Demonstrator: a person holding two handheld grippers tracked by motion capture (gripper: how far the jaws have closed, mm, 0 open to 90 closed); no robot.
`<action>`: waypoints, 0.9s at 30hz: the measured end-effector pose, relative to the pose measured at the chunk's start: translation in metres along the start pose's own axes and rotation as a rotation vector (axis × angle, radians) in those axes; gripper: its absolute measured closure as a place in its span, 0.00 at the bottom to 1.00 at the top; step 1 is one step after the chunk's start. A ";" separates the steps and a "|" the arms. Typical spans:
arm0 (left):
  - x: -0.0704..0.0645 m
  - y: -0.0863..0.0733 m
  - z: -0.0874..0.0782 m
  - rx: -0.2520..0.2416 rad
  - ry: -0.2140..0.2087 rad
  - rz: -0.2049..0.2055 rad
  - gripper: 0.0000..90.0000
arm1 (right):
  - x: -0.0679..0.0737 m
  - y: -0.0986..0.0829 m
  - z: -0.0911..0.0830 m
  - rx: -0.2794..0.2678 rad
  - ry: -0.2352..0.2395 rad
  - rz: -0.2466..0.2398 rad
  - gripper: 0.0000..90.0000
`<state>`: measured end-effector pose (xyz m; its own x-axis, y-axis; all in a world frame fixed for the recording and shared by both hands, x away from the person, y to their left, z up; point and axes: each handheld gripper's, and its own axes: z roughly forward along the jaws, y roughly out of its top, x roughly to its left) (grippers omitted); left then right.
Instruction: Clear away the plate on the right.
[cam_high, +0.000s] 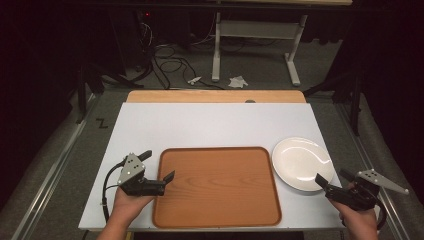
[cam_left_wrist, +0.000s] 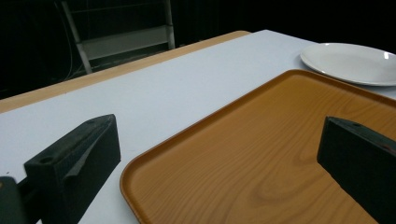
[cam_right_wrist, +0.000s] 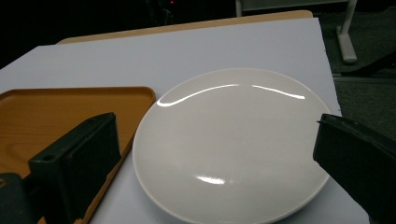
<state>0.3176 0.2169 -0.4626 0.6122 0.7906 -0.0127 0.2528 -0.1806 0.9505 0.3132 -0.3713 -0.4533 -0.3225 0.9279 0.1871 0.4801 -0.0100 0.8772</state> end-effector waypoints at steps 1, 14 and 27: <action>0.000 0.000 0.000 -0.002 -0.001 0.002 0.00 | -0.001 -0.001 0.000 0.002 -0.003 -0.003 0.02; -0.002 -0.002 0.003 0.006 -0.020 0.020 0.00 | -0.016 -0.007 0.002 0.035 -0.010 0.106 0.03; -0.002 -0.002 0.002 0.001 -0.031 0.023 0.00 | -0.026 -0.011 0.001 0.038 0.025 0.247 0.10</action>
<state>0.3173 0.2141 -0.4649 0.6412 0.7674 -0.0001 0.2389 -0.1995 0.9503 0.3170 -0.3952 -0.4682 -0.2115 0.8897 0.4045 0.5767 -0.2206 0.7866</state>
